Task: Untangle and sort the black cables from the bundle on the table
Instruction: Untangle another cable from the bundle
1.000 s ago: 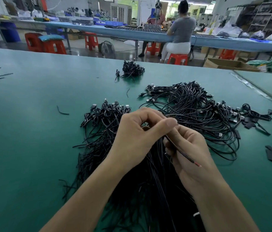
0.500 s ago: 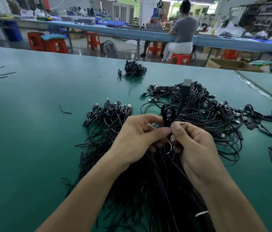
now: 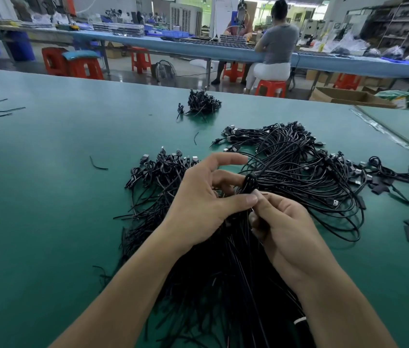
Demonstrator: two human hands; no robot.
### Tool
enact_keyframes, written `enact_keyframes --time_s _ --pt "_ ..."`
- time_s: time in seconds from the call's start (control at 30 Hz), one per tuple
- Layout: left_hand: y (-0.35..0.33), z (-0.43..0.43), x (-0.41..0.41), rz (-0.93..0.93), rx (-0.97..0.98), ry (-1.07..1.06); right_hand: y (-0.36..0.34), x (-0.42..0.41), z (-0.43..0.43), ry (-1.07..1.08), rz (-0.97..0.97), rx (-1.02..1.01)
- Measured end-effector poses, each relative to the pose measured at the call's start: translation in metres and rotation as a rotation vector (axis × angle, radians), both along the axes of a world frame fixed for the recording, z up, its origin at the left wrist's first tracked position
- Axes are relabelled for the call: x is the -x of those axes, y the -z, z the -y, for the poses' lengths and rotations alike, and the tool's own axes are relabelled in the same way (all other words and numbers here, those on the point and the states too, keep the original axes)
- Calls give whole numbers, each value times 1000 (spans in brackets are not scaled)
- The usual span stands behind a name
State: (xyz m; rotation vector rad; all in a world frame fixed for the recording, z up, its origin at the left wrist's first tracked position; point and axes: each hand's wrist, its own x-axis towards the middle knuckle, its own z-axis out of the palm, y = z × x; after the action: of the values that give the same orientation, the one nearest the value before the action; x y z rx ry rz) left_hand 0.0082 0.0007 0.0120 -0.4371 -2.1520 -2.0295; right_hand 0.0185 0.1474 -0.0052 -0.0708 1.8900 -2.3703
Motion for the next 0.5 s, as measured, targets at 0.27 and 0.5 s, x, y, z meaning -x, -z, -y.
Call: enact_keyframes --time_s 0.27,0.5 --pt "-3 1 -4 -283 351 -28 0 4 -3 24 255 220" --pt "2 -15 -8 -138 190 -61 -3 4 -6 60 121 135"
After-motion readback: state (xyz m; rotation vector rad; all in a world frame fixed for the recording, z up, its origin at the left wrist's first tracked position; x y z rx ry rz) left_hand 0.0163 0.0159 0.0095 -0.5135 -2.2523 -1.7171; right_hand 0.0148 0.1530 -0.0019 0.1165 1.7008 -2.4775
